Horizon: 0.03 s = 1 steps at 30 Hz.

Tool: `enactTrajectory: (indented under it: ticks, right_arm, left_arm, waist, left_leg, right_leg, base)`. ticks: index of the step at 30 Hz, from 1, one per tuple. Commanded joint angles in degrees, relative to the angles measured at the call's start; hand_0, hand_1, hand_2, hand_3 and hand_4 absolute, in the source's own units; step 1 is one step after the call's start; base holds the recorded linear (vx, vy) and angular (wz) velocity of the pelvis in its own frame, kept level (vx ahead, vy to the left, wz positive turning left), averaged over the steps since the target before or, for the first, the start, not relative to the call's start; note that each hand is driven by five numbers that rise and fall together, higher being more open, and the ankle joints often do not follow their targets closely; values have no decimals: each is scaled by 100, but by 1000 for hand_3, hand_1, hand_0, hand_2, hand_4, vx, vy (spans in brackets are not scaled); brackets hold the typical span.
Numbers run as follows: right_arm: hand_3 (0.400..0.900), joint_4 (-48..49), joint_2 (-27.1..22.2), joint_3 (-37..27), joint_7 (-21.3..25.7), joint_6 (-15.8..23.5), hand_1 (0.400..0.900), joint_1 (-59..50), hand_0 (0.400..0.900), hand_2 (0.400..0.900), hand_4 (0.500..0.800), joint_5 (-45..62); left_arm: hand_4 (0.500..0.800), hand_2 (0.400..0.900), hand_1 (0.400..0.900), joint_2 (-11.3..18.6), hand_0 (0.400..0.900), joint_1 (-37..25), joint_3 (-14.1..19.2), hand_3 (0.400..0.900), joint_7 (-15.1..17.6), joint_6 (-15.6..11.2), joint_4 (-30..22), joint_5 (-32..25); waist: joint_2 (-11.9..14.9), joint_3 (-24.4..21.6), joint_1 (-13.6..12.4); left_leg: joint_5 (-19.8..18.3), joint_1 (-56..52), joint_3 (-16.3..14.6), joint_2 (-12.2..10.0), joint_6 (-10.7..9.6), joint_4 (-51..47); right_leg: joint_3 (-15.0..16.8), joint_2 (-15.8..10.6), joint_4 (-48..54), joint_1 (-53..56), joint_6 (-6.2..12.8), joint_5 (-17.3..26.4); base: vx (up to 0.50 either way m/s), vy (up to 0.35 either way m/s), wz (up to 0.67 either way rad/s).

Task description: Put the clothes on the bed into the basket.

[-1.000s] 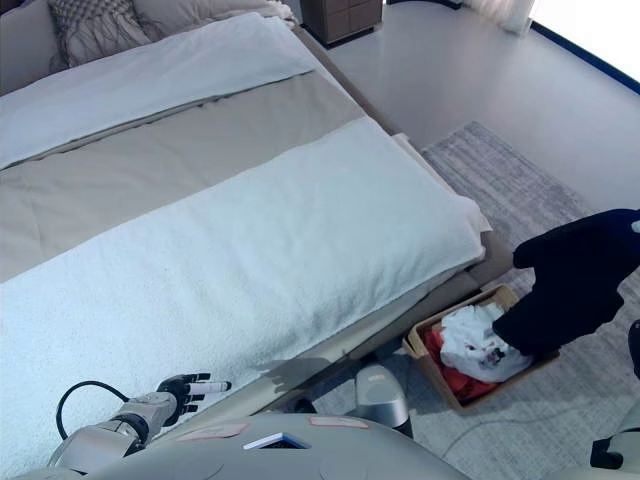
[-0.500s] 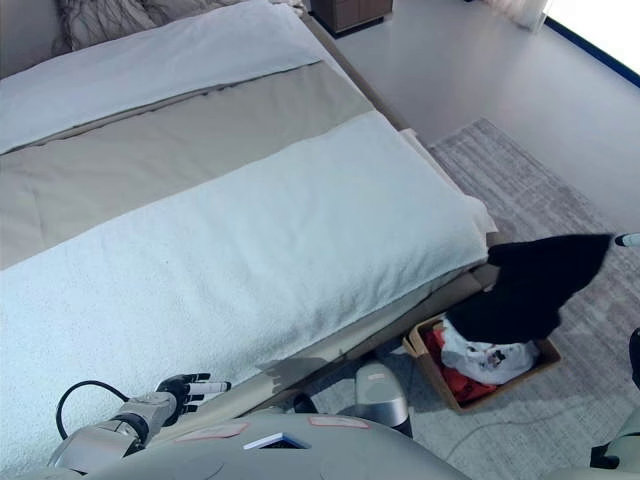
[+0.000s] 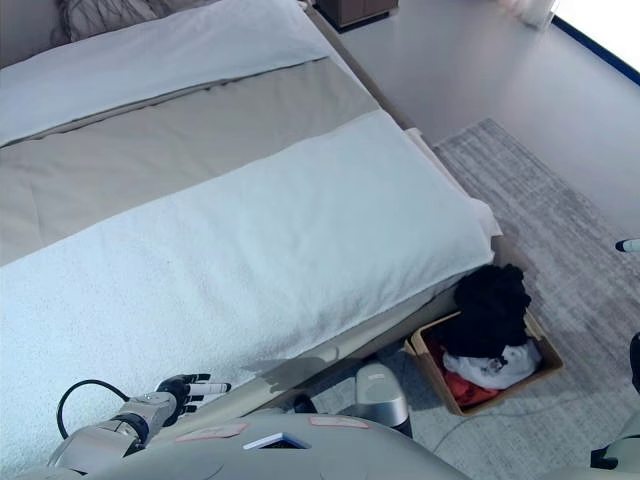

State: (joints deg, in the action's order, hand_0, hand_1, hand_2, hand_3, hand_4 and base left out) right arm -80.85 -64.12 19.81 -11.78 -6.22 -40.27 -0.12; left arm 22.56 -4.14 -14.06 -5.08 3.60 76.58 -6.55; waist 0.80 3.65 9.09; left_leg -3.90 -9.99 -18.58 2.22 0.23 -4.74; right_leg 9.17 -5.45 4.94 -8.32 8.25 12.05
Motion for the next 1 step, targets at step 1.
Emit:
enactTrajectory:
  ticks: [1]
  right_arm:
    - [900, 134, -653, 133, 288, 112, 900, -135, 900, 900, 800, 92]
  left_arm:
    - [800, 900, 900, 470, 900, -95, -23, 900, 68, -32, 175, 211]
  waist:
    - [172, -146, -173]
  left_leg:
    - [-622, 158, 517, -114, 11, 463]
  right_leg:
    - [-19, -161, -270, -83, 353, -129]
  base:
    - [0, 0, 0]
